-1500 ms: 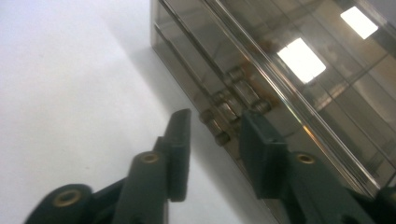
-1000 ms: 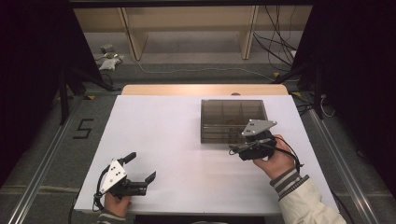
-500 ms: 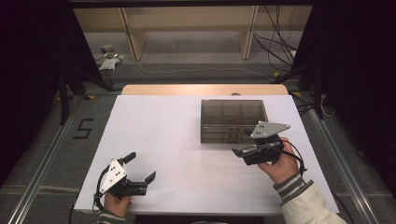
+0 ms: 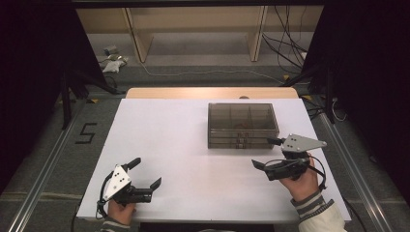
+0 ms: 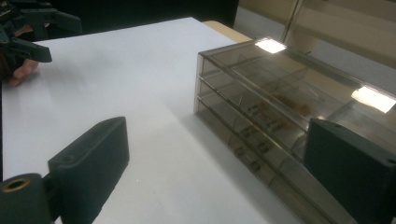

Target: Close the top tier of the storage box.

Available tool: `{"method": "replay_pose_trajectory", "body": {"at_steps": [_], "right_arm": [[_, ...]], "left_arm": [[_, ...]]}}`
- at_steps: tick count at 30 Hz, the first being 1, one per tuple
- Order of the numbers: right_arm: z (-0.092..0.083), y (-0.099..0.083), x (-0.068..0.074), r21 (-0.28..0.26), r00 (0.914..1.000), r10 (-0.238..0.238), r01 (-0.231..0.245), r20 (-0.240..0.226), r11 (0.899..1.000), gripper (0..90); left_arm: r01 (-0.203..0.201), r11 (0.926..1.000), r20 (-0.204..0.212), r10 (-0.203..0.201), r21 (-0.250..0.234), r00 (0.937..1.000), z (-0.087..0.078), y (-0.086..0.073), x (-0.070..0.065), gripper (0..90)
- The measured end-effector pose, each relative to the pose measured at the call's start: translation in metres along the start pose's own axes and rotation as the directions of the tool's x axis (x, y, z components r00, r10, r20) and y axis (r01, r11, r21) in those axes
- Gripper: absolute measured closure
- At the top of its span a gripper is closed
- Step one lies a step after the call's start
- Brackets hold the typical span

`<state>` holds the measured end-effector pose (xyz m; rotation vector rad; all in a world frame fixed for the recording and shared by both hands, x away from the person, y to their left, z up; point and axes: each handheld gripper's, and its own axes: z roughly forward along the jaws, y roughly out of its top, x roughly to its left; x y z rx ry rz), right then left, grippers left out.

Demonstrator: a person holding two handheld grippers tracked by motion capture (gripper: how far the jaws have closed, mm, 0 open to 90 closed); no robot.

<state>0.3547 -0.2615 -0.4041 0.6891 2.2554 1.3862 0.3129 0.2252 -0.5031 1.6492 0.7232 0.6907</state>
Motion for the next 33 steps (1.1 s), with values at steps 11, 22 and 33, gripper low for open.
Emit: {"method": "replay_pose_trajectory", "body": {"at_steps": [11,22,33], "right_arm": [[-0.013,-0.045,-0.003,-0.051,0.9969,0.073,-0.072,0.029,0.996,4.0],[-0.013,-0.077,-0.005,-0.039,0.9935,0.102,-0.1,0.052,0.994,1.0],[-0.008,-0.094,-0.006,0.033,0.9884,0.125,-0.128,0.086,0.991,0.5]], "left_arm": [[0.0,1.0,-0.001,0.0,0.001,1.0,0.0,0.0,0.0,0.3],[-0.001,1.0,0.0,0.001,0.002,1.0,0.0,0.0,0.0,0.3],[-0.005,1.0,-0.002,0.005,0.003,1.0,0.001,0.0,0.0,0.3]]}}
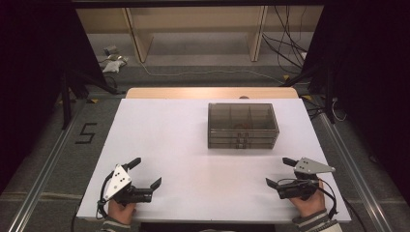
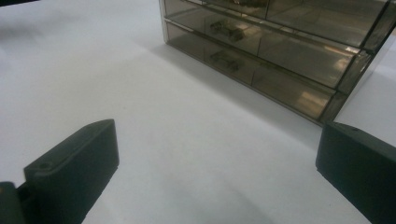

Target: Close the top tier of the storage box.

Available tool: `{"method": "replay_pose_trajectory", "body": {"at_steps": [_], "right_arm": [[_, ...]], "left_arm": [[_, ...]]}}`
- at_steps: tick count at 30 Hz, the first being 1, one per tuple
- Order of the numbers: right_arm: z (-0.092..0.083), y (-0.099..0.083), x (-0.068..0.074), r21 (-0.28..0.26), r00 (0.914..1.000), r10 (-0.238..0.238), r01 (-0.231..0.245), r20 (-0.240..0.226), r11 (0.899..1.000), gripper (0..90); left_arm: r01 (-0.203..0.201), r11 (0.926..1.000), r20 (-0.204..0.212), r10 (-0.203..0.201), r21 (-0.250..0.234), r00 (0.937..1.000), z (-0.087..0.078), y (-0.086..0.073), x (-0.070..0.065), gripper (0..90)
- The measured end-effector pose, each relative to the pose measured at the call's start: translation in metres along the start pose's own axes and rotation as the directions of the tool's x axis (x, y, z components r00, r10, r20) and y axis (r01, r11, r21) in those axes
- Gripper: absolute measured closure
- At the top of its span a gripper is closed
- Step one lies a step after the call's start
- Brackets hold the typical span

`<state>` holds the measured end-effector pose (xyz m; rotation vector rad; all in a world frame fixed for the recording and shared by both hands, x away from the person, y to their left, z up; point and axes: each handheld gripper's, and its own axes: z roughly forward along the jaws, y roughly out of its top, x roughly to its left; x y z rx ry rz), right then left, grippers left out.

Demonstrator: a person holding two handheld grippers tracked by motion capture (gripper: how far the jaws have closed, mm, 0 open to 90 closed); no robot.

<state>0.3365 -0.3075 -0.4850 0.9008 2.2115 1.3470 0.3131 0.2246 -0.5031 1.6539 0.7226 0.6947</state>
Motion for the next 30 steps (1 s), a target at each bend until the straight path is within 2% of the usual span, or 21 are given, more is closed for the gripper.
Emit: {"method": "replay_pose_trajectory", "body": {"at_steps": [10,13,18,30], "right_arm": [[-0.0022,-0.0087,0.0007,-0.023,0.9998,0.01,-0.01,-0.018,1.0,0.5],[0.0011,-0.009,-0.0012,-0.003,0.9994,0.019,-0.019,-0.028,1.0,0.5],[0.0017,-0.0089,-0.0021,-0.019,0.9991,0.035,-0.035,-0.025,0.999,0.5],[0.0028,-0.0093,0.0002,-0.015,0.9995,0.025,-0.025,-0.021,1.0,1.0]], "left_arm": [[0.0,1.0,0.001,0.0,-0.002,1.0,0.0002,0.0,-0.0006,0.3],[-0.003,1.0,0.002,0.003,-0.003,1.0,0.0002,0.0,-0.001,0.2],[-0.012,0.9999,0.003,0.012,-0.001,0.9999,0.0005,0.0,-0.0016,0.2],[-0.02,0.9998,0.002,0.02,0.007,0.9998,0.0011,0.0002,-0.002,0.2]]}}
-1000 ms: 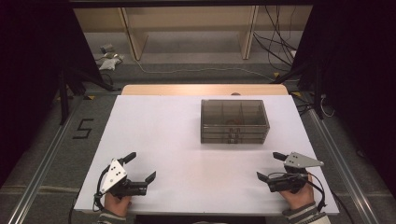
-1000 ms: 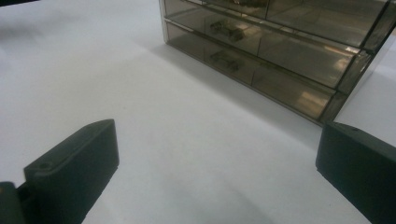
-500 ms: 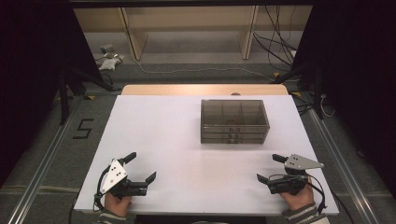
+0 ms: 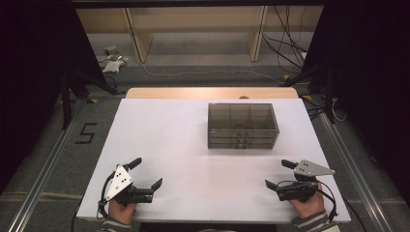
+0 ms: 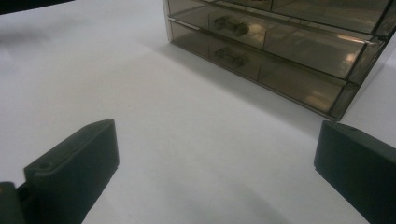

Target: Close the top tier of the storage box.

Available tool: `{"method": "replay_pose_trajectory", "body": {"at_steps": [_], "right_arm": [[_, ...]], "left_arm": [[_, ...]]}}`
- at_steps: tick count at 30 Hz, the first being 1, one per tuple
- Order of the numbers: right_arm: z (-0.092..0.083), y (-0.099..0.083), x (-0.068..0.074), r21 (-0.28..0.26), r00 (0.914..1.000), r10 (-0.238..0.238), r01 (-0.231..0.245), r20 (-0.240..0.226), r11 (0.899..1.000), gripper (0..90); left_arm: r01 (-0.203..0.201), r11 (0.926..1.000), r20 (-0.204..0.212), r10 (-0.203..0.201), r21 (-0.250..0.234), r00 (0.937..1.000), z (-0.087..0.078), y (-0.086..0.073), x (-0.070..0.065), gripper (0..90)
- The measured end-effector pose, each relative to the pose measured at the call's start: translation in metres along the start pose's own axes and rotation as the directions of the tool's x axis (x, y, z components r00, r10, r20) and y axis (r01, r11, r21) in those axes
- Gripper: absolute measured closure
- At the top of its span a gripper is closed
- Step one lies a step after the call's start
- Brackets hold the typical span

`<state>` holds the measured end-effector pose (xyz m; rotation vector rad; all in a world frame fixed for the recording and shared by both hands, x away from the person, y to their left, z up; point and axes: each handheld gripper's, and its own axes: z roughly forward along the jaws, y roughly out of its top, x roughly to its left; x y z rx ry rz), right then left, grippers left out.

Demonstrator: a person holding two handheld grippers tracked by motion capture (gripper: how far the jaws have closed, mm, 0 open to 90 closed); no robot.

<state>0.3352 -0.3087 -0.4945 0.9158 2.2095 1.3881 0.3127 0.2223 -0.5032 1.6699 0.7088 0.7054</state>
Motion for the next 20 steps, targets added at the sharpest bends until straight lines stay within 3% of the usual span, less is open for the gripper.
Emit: {"method": "replay_pose_trajectory", "body": {"at_steps": [20], "right_arm": [[-0.0001,-0.0001,-0.0005,-0.004,1.0,0.007,-0.007,-0.001,1.0,1.0]], "left_arm": [[0.022,0.9998,0.013,-0.022,0.001,0.9997,-0.0015,0.0003,0.0038,0.0]]}}
